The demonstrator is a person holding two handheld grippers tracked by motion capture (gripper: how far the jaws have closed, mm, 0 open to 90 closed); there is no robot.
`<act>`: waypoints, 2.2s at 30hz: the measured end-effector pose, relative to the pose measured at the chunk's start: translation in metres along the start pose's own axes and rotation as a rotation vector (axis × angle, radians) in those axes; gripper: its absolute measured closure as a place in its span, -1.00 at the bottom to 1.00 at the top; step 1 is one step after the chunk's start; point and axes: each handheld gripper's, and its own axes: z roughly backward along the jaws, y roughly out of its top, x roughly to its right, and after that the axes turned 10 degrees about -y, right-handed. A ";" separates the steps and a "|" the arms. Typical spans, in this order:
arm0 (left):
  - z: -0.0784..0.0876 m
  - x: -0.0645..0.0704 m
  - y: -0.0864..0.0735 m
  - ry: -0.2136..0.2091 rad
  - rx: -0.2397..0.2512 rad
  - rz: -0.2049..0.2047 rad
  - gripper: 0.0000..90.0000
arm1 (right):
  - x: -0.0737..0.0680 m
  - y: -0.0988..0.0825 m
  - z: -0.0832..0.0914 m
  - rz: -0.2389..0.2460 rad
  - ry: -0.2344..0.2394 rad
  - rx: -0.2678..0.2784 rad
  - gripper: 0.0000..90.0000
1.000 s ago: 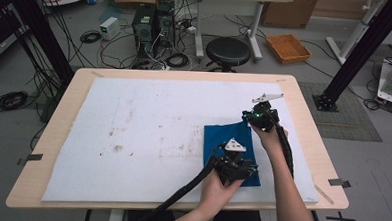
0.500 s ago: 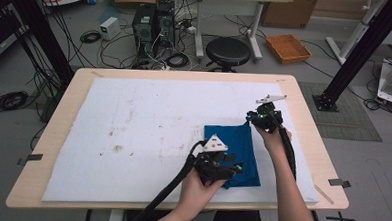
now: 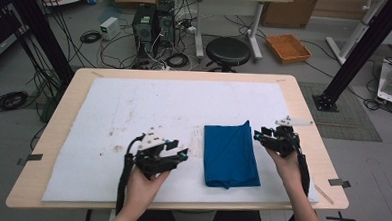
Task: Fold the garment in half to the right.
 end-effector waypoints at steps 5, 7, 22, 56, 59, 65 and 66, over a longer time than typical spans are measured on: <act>0.024 -0.023 -0.010 0.050 0.038 0.037 0.16 | -0.019 -0.033 0.034 -0.027 0.038 0.010 0.37; 0.028 -0.028 -0.012 0.066 0.048 0.037 0.16 | -0.025 -0.042 0.045 -0.044 0.063 0.001 0.37; 0.040 -0.048 -0.022 0.171 0.052 -0.015 0.16 | -0.054 -0.075 0.065 -0.059 0.086 -0.014 0.43; 0.034 -0.049 -0.024 0.154 0.024 -0.020 0.16 | -0.016 0.009 0.001 -0.124 -0.055 -0.019 0.64; 0.033 -0.049 -0.025 0.151 0.022 -0.015 0.16 | -0.009 0.016 -0.023 -0.140 -0.089 -0.062 0.66; 0.033 -0.050 -0.026 0.147 0.020 -0.010 0.15 | 0.002 0.016 -0.053 -0.208 -0.093 -0.100 0.80; 0.033 -0.050 -0.026 0.147 0.020 -0.010 0.15 | 0.002 0.016 -0.056 -0.201 -0.105 -0.113 0.89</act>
